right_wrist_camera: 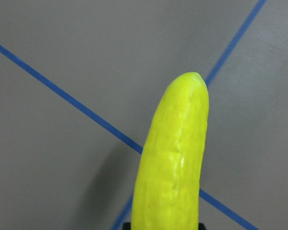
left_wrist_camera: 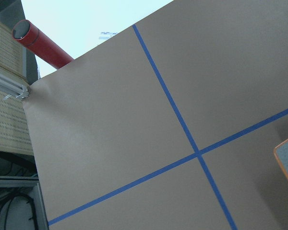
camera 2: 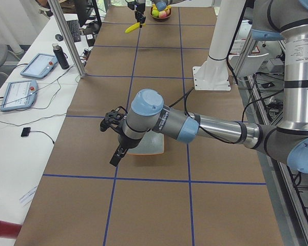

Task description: Transfer all bananas from basket to plate

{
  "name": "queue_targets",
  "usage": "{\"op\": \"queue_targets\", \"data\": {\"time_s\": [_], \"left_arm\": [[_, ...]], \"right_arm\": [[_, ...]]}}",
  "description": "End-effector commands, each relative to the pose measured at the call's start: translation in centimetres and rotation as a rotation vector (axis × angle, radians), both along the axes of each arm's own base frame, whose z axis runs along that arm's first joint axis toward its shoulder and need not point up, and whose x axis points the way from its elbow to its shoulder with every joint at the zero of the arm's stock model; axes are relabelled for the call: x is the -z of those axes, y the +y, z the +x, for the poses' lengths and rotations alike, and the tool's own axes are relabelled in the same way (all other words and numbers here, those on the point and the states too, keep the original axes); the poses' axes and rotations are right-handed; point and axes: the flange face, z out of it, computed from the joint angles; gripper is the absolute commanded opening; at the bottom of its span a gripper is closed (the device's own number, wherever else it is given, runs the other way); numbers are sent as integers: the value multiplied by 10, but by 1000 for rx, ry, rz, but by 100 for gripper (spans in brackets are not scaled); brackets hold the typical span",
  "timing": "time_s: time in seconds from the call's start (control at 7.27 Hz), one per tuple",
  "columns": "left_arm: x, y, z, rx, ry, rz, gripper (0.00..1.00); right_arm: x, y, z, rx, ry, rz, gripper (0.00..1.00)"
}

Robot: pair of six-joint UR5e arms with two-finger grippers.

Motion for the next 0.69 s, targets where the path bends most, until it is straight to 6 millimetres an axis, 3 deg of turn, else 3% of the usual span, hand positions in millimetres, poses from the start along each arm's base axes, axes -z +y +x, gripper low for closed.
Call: {"op": "queue_targets", "data": {"time_s": [0.0, 0.41, 0.55], "left_arm": [[29, 1, 14, -6, 210, 9, 100], [92, -36, 76, 4, 345, -120, 100], [110, -43, 112, 7, 407, -192, 100]], "right_arm": [[95, 33, -96, -103, -77, -48, 0], [172, 79, -184, -216, -126, -5, 0], [193, 89, -206, -244, -138, 8, 0]]}}
